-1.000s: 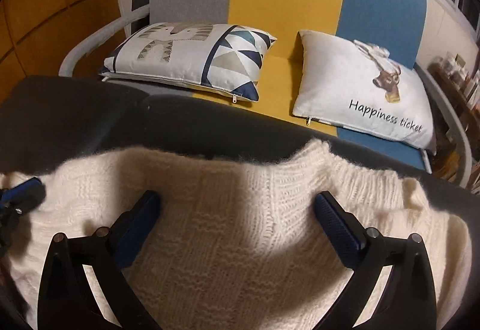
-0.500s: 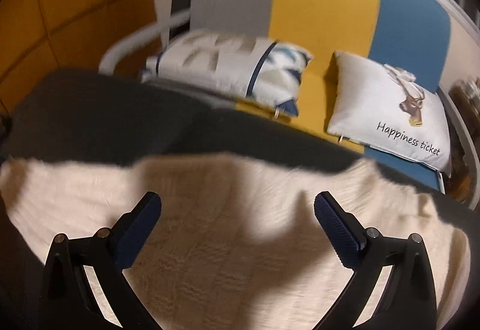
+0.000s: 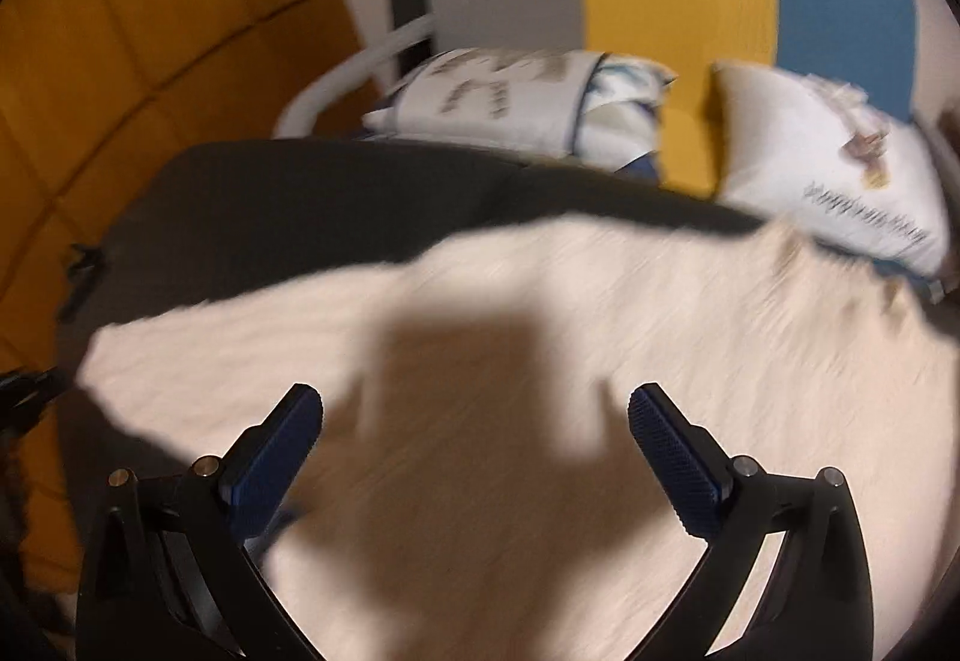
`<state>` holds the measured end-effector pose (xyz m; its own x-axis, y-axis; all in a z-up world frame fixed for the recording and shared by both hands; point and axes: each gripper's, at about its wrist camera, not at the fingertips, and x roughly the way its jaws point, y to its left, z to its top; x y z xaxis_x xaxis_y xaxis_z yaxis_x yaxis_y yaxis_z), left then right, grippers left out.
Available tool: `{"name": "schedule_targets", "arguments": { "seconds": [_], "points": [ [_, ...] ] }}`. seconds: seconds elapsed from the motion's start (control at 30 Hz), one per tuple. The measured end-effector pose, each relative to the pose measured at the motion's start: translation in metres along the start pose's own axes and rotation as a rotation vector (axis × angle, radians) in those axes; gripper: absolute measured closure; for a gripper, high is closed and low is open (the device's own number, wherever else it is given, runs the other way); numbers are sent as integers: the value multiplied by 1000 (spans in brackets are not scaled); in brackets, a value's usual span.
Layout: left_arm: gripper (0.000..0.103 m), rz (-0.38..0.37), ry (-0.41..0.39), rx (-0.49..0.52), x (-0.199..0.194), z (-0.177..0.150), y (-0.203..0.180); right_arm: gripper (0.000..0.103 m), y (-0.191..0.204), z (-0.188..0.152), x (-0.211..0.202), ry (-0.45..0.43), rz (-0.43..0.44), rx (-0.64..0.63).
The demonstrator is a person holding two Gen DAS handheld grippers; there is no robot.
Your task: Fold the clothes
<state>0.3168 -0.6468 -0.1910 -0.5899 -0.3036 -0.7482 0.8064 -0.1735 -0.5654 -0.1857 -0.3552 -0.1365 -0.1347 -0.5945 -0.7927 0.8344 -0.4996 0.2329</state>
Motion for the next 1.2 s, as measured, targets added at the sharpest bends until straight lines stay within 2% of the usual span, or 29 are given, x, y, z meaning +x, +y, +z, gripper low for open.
{"name": "schedule_targets", "arguments": {
  "seconds": [0.23, 0.3, 0.5, 0.67, 0.87, 0.93, 0.97, 1.1, 1.2],
  "points": [
    [83, -87, 204, 65, 46, 14, -24, 0, 8, -11, 14, 54, 5, 44],
    [83, -74, 224, 51, 56, 16, -24, 0, 9, -13, 15, 61, -7, 50],
    [84, -196, 218, 19, 58, 21, -22, 0, 11, -16, 17, 72, -40, 26],
    [84, -164, 235, 114, 64, 26, -40, 0, 12, -16, 20, 80, -56, 24],
    [84, -114, 304, 226, 86, 28, -61, 0, 27, -10, 23, 77, -55, -9],
    [103, -119, 315, 279, 89, 26, -73, 0, 33, -7, 23, 69, -46, -16],
    [101, -122, 291, 301, 84, 23, -77, 0, 38, -4, 23, 66, -41, -25],
    [102, -143, 82, 367, 40, 5, -89, 0, 63, 6, 29, 59, -34, -98],
    [102, -138, -32, 351, 6, -15, -70, 0, 84, 10, 43, 87, -54, -180]
  ]
}}
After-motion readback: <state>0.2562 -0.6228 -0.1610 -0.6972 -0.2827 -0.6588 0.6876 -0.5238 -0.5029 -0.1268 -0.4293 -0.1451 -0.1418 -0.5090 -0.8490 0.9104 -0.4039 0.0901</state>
